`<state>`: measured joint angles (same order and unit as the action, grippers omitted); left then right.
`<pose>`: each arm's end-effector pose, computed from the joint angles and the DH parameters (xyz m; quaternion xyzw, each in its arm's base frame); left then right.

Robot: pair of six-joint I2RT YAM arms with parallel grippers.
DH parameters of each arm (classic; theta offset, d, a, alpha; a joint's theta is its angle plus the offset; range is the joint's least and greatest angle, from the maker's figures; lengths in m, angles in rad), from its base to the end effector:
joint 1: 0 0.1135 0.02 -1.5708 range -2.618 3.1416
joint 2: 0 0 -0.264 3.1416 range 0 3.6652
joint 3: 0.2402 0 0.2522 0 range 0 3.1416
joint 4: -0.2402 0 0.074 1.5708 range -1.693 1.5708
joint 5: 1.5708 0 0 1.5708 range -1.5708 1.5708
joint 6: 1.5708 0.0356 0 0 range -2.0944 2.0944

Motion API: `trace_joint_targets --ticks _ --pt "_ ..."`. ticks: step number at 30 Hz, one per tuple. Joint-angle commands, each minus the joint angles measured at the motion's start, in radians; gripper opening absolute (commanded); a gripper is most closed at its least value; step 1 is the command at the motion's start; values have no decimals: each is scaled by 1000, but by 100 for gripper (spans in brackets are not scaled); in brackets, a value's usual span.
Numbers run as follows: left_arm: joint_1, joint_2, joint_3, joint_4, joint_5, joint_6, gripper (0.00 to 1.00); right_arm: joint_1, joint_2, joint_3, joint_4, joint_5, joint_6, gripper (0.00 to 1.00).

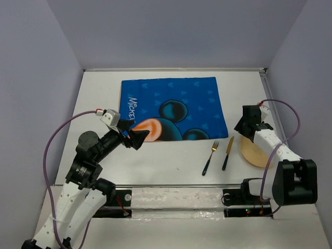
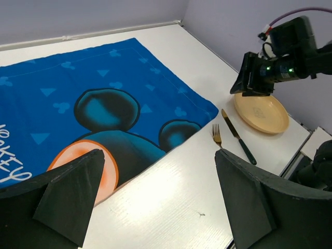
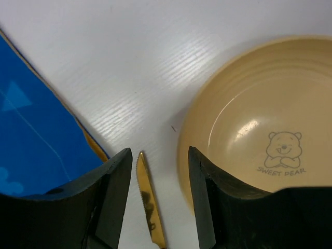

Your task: Set the dinner table for one person

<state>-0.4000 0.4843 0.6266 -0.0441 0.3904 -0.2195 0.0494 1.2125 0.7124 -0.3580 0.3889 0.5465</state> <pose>0.1115 -0.0618 0.3410 0.2025 0.6432 -0.3456 0.6526 0.2414 -0.0016 0.2150 0.2915 0.8747 -0.0726 0.3804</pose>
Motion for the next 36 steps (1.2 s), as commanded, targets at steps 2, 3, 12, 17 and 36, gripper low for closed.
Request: trace_joint_targets --ticks 2,3,12,17,36 --pt "-30 -39 32 -17 -48 28 99 -36 105 78 -67 31 39 52" --pt "-33 -42 33 -17 -48 28 99 -45 116 81 -65 22 38 51" --pt "-46 -81 32 -28 -65 28 99 -97 262 142 -68 -39 3 38" --pt "-53 -81 32 -28 -68 28 99 -97 269 145 -68 -18 9 26" --pt "-43 -200 45 -56 -447 12 99 592 626 954 -71 99 -530 0"
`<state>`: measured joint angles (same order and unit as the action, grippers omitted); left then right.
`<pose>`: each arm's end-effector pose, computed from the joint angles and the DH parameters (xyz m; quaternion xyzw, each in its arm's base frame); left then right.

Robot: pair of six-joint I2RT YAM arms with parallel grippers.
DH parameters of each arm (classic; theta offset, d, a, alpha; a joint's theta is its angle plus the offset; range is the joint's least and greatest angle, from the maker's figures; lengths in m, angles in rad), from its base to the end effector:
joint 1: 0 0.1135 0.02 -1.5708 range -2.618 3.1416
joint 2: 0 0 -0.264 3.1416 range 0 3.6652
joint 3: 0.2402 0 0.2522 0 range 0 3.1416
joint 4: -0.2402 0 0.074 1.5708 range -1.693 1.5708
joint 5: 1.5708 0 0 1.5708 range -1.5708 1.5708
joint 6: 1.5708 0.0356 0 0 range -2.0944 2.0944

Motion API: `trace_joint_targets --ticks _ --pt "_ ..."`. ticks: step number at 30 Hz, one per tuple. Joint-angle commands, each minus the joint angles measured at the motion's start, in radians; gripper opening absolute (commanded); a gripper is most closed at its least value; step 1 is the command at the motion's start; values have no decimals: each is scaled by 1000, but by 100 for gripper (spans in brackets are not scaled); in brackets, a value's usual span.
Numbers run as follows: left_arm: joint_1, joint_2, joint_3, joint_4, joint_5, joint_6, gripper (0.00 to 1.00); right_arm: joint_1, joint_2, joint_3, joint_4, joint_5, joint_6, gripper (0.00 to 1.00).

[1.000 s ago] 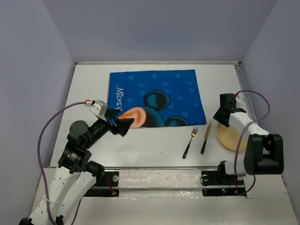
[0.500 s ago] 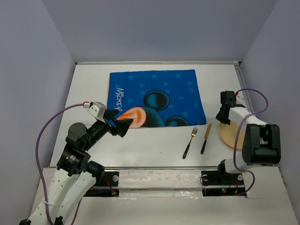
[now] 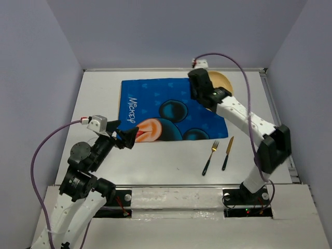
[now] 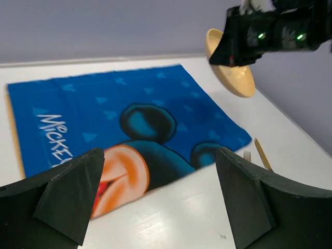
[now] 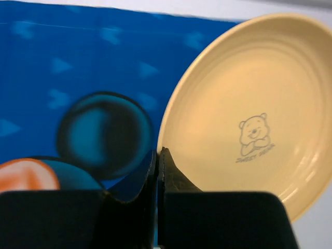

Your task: Set the dinner table for one person

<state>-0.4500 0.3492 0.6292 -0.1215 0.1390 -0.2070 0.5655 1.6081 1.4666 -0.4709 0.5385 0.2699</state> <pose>0.0867 -0.0474 0.3464 0.1309 0.6362 -0.2875 0.7039 0.3191 0.1809 0.3421 -0.0047 0.8641 -0.0355 0.5020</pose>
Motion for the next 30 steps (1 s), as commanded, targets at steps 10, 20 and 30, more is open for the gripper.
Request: trace_joint_targets --ticks 10,20,30 --pt "30 -85 41 37 -254 -8 99 221 613 573 -90 -192 -440 0" --pt "65 -79 38 45 -237 -11 99 260 716 572 -77 -204 -451 0" --pt "82 -79 40 45 -249 -12 99 269 633 491 -55 -184 -376 58"
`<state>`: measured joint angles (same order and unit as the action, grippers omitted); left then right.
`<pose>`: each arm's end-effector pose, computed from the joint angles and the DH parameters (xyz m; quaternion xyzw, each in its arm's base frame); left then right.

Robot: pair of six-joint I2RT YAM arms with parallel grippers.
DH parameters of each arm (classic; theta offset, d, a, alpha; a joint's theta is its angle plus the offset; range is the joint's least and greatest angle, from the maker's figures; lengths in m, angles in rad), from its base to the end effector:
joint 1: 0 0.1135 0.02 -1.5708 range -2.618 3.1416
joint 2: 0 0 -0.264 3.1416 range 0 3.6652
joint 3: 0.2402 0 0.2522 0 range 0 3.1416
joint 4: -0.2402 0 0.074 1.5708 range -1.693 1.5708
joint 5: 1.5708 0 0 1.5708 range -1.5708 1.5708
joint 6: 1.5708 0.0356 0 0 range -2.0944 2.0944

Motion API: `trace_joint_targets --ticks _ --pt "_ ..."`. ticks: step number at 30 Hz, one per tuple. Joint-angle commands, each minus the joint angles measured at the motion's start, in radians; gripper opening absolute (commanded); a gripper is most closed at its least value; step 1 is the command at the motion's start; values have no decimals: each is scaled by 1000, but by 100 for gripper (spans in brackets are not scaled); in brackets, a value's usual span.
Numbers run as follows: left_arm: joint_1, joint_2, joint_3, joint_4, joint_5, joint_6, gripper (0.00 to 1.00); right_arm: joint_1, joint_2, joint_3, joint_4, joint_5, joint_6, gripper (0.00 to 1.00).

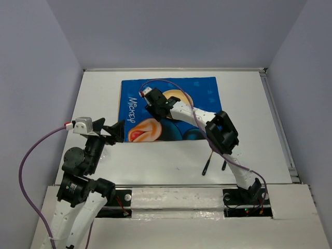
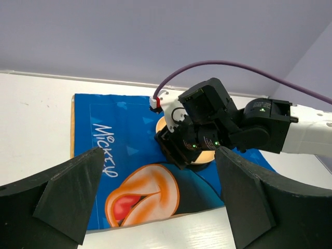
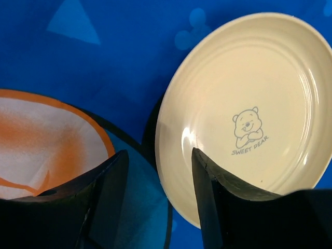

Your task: Set the dinner table for one person

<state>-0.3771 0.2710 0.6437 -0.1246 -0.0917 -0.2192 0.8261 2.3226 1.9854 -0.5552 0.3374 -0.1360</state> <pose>0.0737 -0.0257 0.3561 0.0123 0.6145 -0.2047 0.7618 0.3603 0.3735 0.1981 -0.3806 0.8500 -0.0381 0.3622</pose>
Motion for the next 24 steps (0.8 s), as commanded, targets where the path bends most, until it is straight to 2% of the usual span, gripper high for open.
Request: trace_joint_targets --ticks 1,5,7,9,11,12,14,16,21,23,24 --pt "9 -4 27 48 -23 1 99 8 -97 -36 31 8 39 59" --pt "14 -30 31 48 -66 -5 99 8 -193 -80 47 -41 127 60" --pt "15 -56 36 49 -106 -9 99 8 -265 -127 86 -89 233 60" --pt "15 -78 54 49 -159 -9 99 8 -345 -221 153 -225 333 60" --pt "15 -88 73 48 -218 6 99 37 -388 -299 311 -387 422 60" --pt "15 -90 76 49 -236 6 99 53 -406 -350 402 -431 441 61" --pt "14 -90 89 48 -258 6 99 114 -395 -355 452 -497 475 62" --pt "14 -84 99 57 -266 0 99 157 -359 -318 468 -509 507 67" --pt "14 -52 166 98 -272 7 99 245 -172 -87 465 -486 585 88" --pt "14 -50 174 117 -267 7 99 258 -112 -12 460 -473 595 90" --pt "14 -53 171 135 -260 4 99 271 -45 81 427 -482 598 91"
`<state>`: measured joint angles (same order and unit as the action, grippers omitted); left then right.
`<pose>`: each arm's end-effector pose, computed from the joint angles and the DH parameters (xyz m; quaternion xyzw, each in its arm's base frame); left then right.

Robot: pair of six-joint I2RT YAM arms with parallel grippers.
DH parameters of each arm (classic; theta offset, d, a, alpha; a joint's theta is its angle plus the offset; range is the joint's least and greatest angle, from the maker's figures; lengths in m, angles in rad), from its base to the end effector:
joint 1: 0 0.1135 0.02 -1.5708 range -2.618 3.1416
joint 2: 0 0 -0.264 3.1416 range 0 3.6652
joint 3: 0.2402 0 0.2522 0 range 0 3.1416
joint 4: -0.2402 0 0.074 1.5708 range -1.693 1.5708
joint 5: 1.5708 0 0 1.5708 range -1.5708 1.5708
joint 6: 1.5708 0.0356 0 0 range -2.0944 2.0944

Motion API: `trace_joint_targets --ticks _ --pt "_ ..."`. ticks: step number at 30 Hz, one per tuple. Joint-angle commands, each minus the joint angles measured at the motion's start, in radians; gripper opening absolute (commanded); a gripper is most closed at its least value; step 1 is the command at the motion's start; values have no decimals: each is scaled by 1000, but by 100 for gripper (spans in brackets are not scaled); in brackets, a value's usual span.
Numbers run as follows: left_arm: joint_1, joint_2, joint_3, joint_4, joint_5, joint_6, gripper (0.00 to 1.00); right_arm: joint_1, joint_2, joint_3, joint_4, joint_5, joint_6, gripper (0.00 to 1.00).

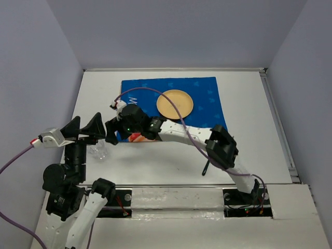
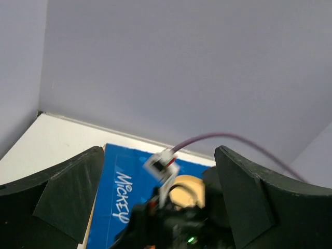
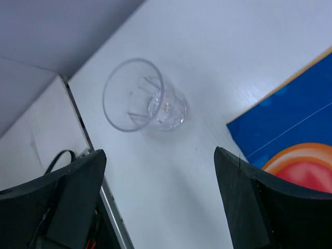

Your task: Set the dinner table for one person

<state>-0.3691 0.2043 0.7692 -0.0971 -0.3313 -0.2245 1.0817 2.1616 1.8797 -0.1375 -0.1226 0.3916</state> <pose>0.0344 -0.0009 0.3974 -0.1027 0.5256 -0.1631 0.8286 0.2399 0.4601 0.2777 -0.3146 0.7766 0.4031 0.3680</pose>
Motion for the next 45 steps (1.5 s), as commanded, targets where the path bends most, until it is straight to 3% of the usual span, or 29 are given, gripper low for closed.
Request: trace_joint_targets --ticks 1,7,12,14,23,24,27,31,34,38,45 --pt "7 17 44 117 -20 7 99 26 151 238 -7 -22 70 91" --pt "6 21 36 125 -23 11 99 70 364 514 -108 28 64 91" --pt "7 20 10 145 -8 4 99 89 423 519 -113 84 104 79" --pt "6 15 2 151 3 2 99 99 420 501 -111 173 89 76" --pt "9 18 -16 168 -6 8 99 130 377 460 -108 254 38 31" --pt "9 18 -16 169 -5 7 99 130 368 449 -102 270 29 19" --pt "7 10 -16 169 -17 16 99 139 328 404 -65 307 16 3" --pt "7 3 -19 169 -28 24 99 139 206 311 31 371 23 0" --pt "9 10 -30 169 -9 22 99 81 124 262 70 405 -2 0" --pt "9 20 -50 174 15 16 99 -63 -73 45 101 487 -28 0" --pt "27 64 -79 195 143 -4 99 -481 -270 -241 101 512 -59 0"
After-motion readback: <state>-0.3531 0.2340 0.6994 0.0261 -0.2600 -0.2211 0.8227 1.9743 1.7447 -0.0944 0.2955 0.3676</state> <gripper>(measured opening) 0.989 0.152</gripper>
